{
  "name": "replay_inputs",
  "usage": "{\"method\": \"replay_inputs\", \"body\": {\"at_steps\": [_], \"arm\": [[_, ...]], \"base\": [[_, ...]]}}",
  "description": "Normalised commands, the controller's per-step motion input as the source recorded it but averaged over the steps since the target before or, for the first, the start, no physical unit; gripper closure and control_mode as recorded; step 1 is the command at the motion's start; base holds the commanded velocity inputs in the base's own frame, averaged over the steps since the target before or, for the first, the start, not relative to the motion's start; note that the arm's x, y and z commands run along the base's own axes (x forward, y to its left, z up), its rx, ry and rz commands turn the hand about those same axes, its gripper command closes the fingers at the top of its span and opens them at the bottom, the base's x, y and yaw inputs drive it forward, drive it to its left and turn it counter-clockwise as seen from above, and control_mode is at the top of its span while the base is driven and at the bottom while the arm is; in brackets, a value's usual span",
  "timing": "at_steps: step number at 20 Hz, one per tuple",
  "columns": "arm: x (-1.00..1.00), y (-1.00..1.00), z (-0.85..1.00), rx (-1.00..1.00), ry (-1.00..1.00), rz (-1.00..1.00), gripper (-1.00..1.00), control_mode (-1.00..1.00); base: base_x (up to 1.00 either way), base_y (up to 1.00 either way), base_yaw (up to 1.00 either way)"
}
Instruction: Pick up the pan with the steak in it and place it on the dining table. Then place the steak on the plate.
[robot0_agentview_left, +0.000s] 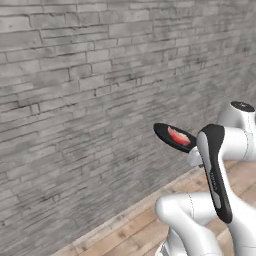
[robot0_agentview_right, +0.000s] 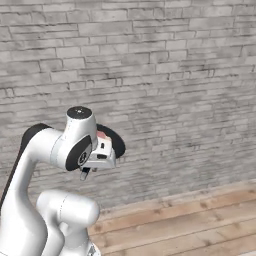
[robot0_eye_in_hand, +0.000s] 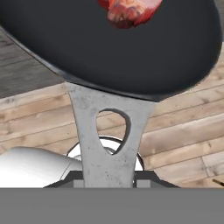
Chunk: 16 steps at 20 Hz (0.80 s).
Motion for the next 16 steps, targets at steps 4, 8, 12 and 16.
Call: {"method": "replay_inputs", "body": {"at_steps": [4, 8, 12, 16], "arm": [[0.0, 0.0, 0.0, 0.0, 0.0, 0.0, 1.0, 1.0], [0.0, 0.0, 0.0, 0.0, 0.0, 0.0, 1.0, 1.0], [0.0, 0.0, 0.0, 0.0, 0.0, 0.0, 1.0, 1.0], [0.0, 0.0, 0.0, 0.0, 0.0, 0.0, 1.0, 1.0]], "base": [[0.0, 0.0, -0.5], [0.0, 0.0, -0.5], [0.0, 0.0, -0.5], [0.0, 0.0, -0.5]]}}
